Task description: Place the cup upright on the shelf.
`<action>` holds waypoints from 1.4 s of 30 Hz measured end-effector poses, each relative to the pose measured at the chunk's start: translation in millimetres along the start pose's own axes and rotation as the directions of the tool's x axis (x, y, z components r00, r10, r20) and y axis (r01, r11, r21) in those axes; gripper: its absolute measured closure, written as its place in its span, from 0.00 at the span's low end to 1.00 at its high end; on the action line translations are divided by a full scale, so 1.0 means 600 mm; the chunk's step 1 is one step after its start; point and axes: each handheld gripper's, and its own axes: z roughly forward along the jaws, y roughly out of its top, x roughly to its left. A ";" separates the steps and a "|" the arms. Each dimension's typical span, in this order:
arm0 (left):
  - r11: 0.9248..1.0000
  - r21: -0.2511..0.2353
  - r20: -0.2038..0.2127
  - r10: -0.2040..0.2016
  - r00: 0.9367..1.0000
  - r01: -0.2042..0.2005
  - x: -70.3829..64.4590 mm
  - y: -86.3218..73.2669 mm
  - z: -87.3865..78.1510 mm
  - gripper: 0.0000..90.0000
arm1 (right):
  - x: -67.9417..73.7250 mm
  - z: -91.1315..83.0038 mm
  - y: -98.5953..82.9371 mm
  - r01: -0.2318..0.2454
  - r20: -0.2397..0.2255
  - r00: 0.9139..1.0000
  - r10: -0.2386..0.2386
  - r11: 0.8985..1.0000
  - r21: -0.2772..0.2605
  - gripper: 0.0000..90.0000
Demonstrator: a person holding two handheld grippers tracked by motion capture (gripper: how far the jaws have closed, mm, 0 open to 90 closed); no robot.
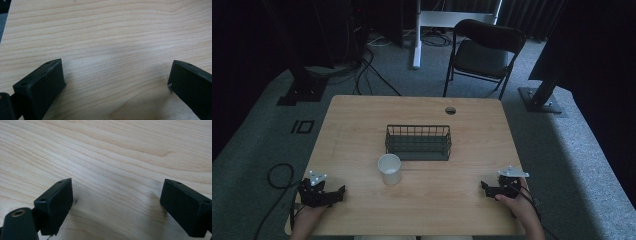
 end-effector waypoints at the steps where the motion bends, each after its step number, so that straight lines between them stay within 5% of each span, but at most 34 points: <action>1: 1.000 0.000 0.000 0.000 1.000 0.000 0.000 0.000 0.000 0.01 | 0.000 0.000 0.000 0.000 0.000 1.000 0.000 1.000 0.000 0.12; 28: 1.000 0.000 0.000 0.000 1.000 0.000 0.000 0.000 0.000 0.01 | 0.002 0.000 0.000 -0.004 0.007 1.000 0.004 1.000 -0.001 0.12; 42: 1.000 0.000 0.000 0.000 1.000 0.000 0.000 0.000 0.000 0.01 | 0.022 0.006 0.016 0.019 -0.021 1.000 -0.019 1.000 -0.016 0.12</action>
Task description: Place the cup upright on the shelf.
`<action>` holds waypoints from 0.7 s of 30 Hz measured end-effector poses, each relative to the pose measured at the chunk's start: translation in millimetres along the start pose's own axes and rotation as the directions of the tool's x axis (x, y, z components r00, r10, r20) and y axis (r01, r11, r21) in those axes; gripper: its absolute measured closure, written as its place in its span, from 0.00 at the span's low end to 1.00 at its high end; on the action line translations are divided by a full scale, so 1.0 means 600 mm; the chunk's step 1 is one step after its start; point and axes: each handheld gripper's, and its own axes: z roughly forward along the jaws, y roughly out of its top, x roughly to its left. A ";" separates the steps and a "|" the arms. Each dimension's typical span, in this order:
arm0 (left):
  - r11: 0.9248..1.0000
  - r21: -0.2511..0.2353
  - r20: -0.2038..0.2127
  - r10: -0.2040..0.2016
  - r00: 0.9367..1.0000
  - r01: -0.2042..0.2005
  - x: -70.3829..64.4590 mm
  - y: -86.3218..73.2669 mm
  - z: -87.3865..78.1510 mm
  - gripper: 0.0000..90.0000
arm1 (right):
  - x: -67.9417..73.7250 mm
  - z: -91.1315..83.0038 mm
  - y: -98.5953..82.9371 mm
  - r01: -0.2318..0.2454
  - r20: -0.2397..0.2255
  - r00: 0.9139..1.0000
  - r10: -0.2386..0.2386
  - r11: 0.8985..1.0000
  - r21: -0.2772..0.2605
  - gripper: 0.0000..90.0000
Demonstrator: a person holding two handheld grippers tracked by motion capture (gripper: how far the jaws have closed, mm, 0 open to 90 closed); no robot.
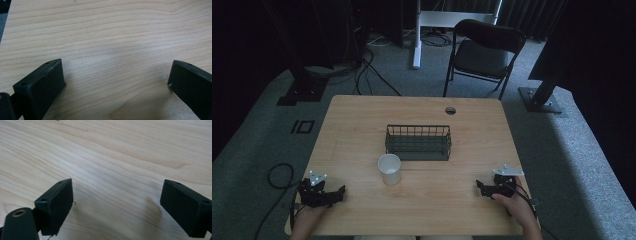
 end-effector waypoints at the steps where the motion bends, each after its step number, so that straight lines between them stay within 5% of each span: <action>1: 1.000 0.000 0.000 0.000 1.000 0.000 0.000 0.000 0.000 0.01 | 0.002 0.001 0.002 -0.001 -0.005 1.000 0.001 1.000 -0.004 0.12; 21: 1.000 0.000 0.000 0.000 1.000 0.000 0.000 0.000 0.000 0.01 | 0.048 0.006 0.043 0.045 -0.089 0.995 -0.050 0.997 -0.062 0.12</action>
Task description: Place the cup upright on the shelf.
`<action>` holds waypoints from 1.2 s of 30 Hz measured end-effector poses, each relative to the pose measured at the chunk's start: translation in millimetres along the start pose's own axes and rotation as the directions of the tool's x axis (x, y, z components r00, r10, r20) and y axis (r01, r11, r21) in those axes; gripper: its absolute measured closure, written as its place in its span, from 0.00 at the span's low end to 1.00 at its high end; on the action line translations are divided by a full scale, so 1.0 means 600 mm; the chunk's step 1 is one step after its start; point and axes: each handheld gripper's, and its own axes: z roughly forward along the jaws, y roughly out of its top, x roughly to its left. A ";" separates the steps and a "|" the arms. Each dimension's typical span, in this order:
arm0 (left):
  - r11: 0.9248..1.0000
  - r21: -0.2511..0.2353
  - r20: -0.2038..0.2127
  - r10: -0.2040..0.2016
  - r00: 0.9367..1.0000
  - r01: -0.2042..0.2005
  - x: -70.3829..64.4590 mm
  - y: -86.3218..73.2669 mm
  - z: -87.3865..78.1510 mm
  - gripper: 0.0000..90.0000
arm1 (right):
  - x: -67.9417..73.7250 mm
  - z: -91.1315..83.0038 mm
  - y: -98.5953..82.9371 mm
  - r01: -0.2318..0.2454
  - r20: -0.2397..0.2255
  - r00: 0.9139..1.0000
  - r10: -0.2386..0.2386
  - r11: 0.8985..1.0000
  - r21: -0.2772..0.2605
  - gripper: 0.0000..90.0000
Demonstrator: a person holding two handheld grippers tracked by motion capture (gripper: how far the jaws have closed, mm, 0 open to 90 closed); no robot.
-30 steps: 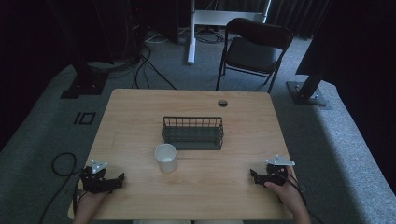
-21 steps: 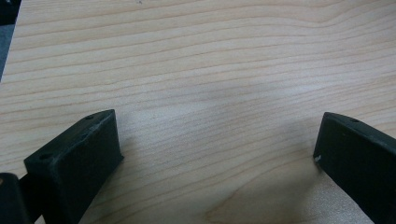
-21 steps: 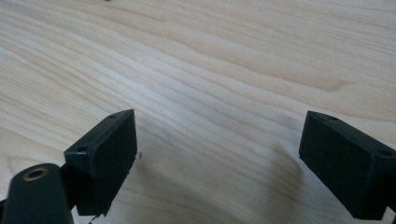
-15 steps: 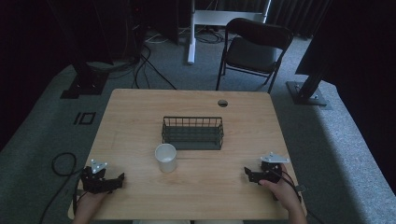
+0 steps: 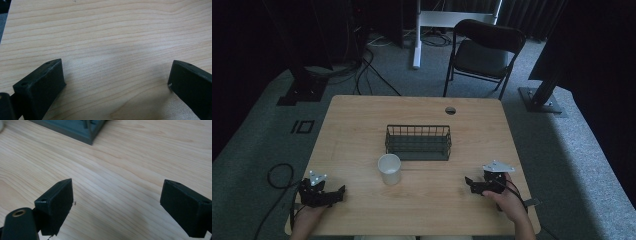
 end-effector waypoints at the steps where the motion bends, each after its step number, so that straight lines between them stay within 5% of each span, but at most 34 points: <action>1: 1.000 0.000 0.000 0.000 1.000 0.000 0.000 0.000 0.000 0.01 | 0.003 0.001 0.003 0.005 -0.009 1.000 -0.005 1.000 -0.005 0.12; 19: 1.000 0.000 0.000 0.000 1.000 0.000 0.000 0.000 0.000 0.01 | 0.060 0.026 0.036 0.063 -0.105 0.992 -0.068 0.997 -0.044 0.12; 36: 1.000 -0.001 0.000 0.000 1.000 0.000 0.000 0.000 0.000 0.01 | 0.116 0.047 0.064 0.128 -0.189 0.972 -0.141 0.989 -0.078 0.12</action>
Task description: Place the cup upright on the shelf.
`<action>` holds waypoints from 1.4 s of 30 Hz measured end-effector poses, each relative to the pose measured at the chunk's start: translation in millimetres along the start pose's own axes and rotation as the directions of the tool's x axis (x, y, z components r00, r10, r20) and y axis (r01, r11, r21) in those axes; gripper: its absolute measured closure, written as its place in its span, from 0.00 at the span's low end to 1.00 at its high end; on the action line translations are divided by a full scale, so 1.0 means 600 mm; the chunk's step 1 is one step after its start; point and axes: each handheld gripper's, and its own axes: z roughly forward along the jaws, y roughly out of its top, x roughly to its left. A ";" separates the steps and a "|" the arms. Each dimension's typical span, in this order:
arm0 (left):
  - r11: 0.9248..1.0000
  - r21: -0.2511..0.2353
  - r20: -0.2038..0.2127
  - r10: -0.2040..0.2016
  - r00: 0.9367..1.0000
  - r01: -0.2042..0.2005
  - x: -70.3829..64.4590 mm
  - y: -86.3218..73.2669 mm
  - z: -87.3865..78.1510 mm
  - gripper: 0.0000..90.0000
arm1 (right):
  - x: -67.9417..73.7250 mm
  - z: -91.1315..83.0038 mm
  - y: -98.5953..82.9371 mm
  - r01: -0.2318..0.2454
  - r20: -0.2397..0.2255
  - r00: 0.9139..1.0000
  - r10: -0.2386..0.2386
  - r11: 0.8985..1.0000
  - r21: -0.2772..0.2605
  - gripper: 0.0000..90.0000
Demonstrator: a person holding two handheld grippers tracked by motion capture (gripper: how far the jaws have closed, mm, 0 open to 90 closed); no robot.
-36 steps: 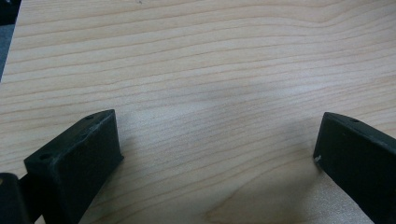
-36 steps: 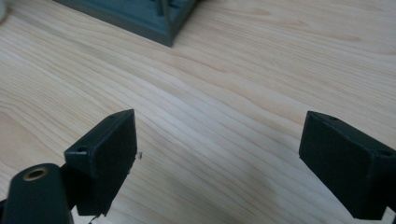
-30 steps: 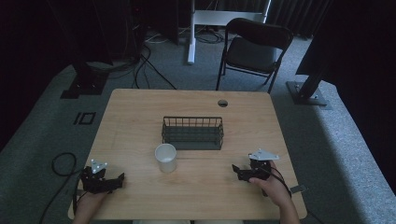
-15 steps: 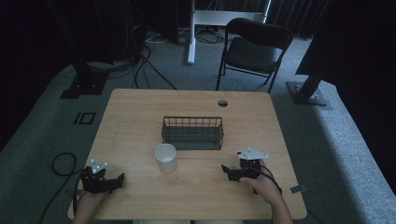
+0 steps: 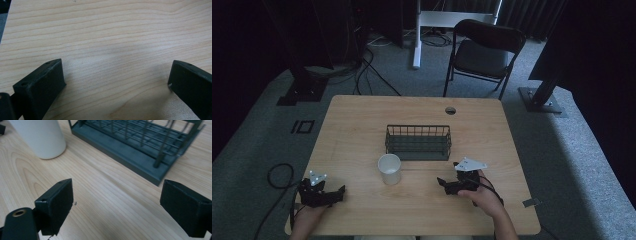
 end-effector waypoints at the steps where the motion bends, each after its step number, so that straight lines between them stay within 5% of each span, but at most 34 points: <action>1: 1.000 0.000 0.000 0.000 1.000 0.000 0.000 0.000 0.000 0.01 | 0.002 0.002 0.001 0.000 -0.006 1.000 0.000 1.000 -0.001 0.12; 15: 1.000 0.000 0.000 0.000 1.000 0.000 0.000 0.000 0.000 0.01 | 0.039 0.031 0.021 0.048 -0.082 0.995 -0.050 0.999 -0.025 0.12; 42: 1.000 -0.001 0.000 -0.002 1.000 0.002 0.000 0.000 0.000 0.01 | 0.126 0.106 0.072 0.143 -0.182 0.971 -0.157 0.986 -0.085 0.12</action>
